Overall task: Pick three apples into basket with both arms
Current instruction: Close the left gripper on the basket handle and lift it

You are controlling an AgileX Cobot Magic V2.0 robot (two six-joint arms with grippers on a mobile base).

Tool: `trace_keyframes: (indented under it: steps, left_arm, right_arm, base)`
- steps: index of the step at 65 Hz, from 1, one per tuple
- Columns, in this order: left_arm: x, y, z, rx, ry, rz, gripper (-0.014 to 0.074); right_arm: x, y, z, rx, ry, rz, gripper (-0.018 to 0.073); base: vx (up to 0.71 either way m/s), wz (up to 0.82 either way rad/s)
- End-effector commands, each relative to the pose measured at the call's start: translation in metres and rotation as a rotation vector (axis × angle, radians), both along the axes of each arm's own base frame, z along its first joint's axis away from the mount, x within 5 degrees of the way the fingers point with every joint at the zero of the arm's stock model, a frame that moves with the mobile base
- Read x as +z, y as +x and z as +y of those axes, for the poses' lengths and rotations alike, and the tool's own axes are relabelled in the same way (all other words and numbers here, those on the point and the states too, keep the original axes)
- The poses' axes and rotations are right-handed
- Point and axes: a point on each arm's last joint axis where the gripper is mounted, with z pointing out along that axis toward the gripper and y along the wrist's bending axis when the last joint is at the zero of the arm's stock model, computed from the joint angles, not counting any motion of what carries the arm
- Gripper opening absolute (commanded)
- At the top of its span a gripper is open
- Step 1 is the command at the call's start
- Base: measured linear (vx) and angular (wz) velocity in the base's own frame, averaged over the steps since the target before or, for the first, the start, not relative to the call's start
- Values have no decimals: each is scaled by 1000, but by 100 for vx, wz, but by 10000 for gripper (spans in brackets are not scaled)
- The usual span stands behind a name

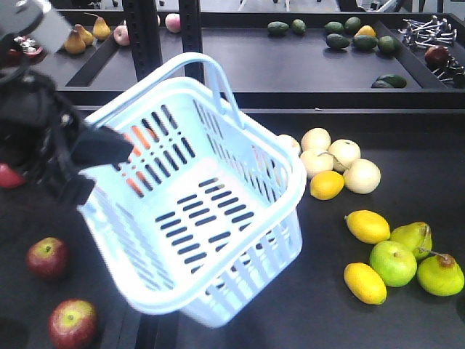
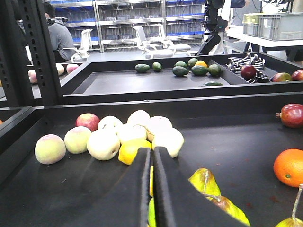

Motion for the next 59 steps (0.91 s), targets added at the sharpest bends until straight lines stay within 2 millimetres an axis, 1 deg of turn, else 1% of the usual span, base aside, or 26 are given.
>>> trace_keyframes:
  steps: [1,11,19,27,35,59]
  left_arm:
    - [12,-21,7,55,-118,-61,-8]
    - [-4,-48,20,119,-172,-54,-8]
    - [-16,-60,28,159,-200,-93,-8]
    - [-20,-70,35,191,-238,-156,-8]
    - [-21,-75,37,192,-243,-166,-8]
    - [-23,-76,37,183,-232,-151,-8]
  right_arm:
    - [3,0,1,5,-19,-64,-4]
    - [3,0,1,5,-19,-64,-4]
    - [3,0,1,5,-19,-64,-4]
    - [3,0,1,5,-19,-64,-4]
    - [3,0,1,5,-19,-64,-4]
    - [3,0,1,5,-19,-64,-4]
  base:
    - [0,0]
    - [0,0]
    - [0,0]
    - [0,0]
    - [0,0]
    - [0,0]
